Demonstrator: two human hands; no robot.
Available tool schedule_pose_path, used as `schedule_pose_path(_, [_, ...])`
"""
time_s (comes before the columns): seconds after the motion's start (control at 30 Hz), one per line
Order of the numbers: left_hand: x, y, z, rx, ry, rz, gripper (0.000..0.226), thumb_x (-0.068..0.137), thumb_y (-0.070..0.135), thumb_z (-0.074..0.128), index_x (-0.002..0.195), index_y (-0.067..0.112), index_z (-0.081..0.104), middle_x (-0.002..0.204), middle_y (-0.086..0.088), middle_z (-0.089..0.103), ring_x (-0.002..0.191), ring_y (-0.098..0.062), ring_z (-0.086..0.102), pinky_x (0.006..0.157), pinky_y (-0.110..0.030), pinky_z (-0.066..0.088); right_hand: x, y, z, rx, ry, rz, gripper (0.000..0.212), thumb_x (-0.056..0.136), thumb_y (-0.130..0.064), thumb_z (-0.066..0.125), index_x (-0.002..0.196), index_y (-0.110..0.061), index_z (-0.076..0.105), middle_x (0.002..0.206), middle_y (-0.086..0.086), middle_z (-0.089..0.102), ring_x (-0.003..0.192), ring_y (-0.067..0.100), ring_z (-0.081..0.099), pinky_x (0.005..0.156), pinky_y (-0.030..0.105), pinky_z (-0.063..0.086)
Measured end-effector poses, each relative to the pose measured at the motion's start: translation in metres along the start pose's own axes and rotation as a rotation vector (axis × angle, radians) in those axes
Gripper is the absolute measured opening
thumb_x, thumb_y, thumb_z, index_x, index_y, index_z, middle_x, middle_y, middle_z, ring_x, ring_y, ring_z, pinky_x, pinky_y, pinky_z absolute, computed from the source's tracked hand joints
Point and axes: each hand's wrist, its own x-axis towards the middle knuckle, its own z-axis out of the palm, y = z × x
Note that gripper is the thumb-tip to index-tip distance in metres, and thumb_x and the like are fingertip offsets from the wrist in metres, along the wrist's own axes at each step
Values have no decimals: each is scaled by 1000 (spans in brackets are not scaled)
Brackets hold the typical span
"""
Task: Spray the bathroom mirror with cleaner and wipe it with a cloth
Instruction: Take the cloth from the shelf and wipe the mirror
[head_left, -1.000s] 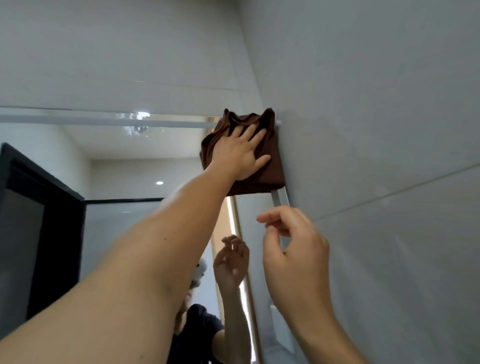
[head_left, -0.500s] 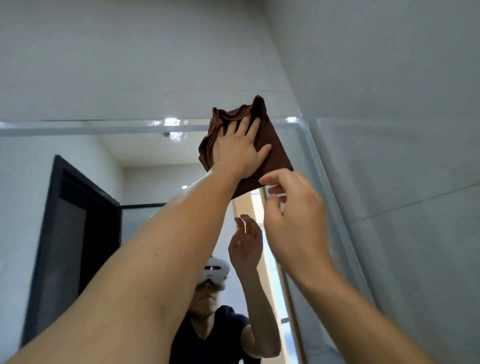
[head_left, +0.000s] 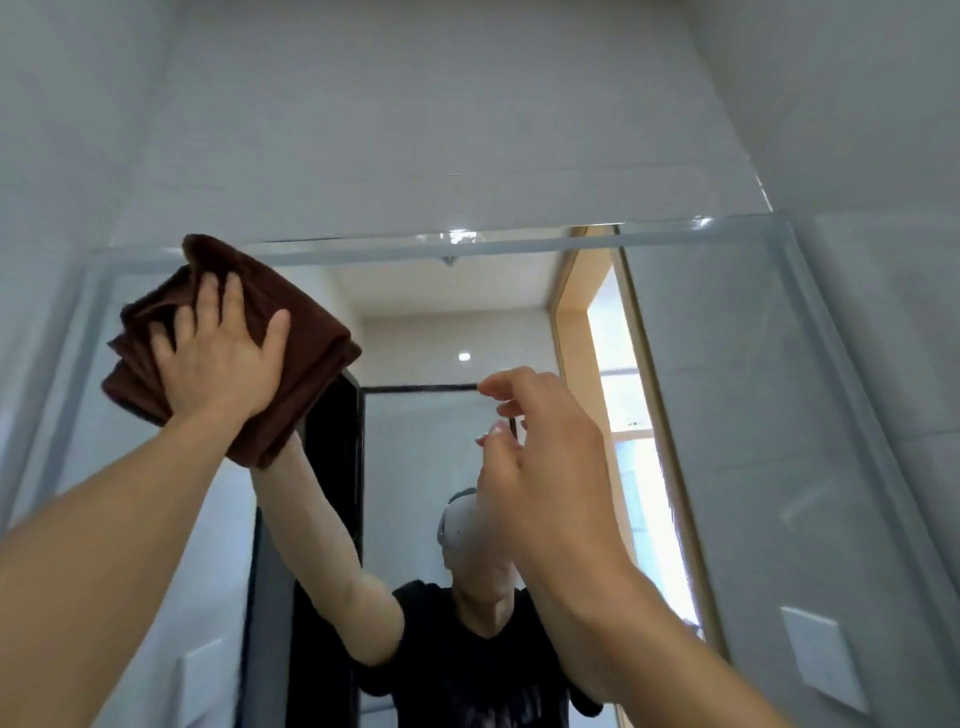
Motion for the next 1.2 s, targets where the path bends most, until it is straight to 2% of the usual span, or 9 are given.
schedule_pose_path(0.1, [-5, 1, 1, 7, -11, -59, 78, 95, 67, 17, 157, 18, 20, 165, -7, 19, 146, -37, 24, 118, -60, 12, -2, 2, -6, -19, -22, -21, 33, 94, -13, 50, 120, -33, 57, 112, -20, 54, 96, -3, 54, 77, 12, 45])
schedule_pose_path(0.23, [-15, 47, 3, -12, -3, -186, 79, 93, 62, 16, 157, 14, 20, 164, -9, 19, 148, -36, 20, 120, -60, 8, 2, 13, -38, -48, -73, 7, 34, 96, -12, 50, 122, -31, 57, 114, -17, 53, 95, 4, 63, 78, 24, 54])
schedule_pose_path(0.3, [-18, 88, 2, -35, -11, -159, 79, 93, 60, 18, 156, 12, 22, 164, -10, 20, 149, -36, 19, 120, -60, 7, 5, 22, -57, -85, -70, 7, 32, 96, -12, 51, 123, -30, 57, 115, -16, 55, 94, 3, 62, 76, 18, 52])
schedule_pose_path(0.4, [-21, 170, 5, -51, -35, -16, 77, 95, 59, 22, 156, 13, 22, 164, -10, 20, 147, -36, 21, 120, -59, 7, 7, 37, -85, -124, -56, 21, 34, 97, -12, 52, 124, -31, 57, 116, -18, 55, 94, -2, 54, 71, 4, 41])
schedule_pose_path(0.53, [-36, 288, 8, -69, -71, 189, 75, 95, 59, 21, 157, 16, 18, 165, -5, 18, 146, -33, 23, 120, -56, 8, 5, 59, -122, -141, -29, 43, 31, 97, -11, 52, 118, -32, 59, 114, -19, 56, 92, -5, 54, 68, 2, 40])
schedule_pose_path(0.77, [-68, 437, 9, -117, -123, 594, 68, 98, 55, 21, 158, 23, 16, 164, -1, 22, 147, -26, 23, 121, -53, 5, 18, 96, -184, -155, 134, 135, 28, 95, -2, 47, 98, -28, 58, 101, -15, 60, 91, 1, 58, 76, 24, 53])
schedule_pose_path(0.97, [-103, 486, 6, -143, -159, 885, 64, 101, 55, 23, 158, 28, 15, 165, 3, 19, 148, -25, 24, 120, -49, 15, 13, 107, -209, -217, 199, 153, 28, 96, -2, 46, 93, -27, 57, 97, -13, 60, 91, 0, 59, 69, 15, 48])
schedule_pose_path(1.07, [-115, 478, 6, -215, -214, 892, 67, 99, 59, 27, 158, 29, 15, 165, 4, 18, 149, -25, 23, 111, -45, 33, 9, 100, -202, -240, 204, 167, 27, 96, -2, 46, 89, -26, 56, 92, -10, 60, 88, 1, 58, 64, 14, 46])
schedule_pose_path(1.2, [-107, 437, 4, -214, -195, 901, 69, 97, 64, 27, 157, 31, 18, 164, 5, 20, 147, -24, 25, 106, -42, 38, 8, 77, -175, -257, 140, 133, 27, 94, 0, 47, 85, -25, 54, 88, -9, 59, 82, 5, 56, 63, 21, 47])
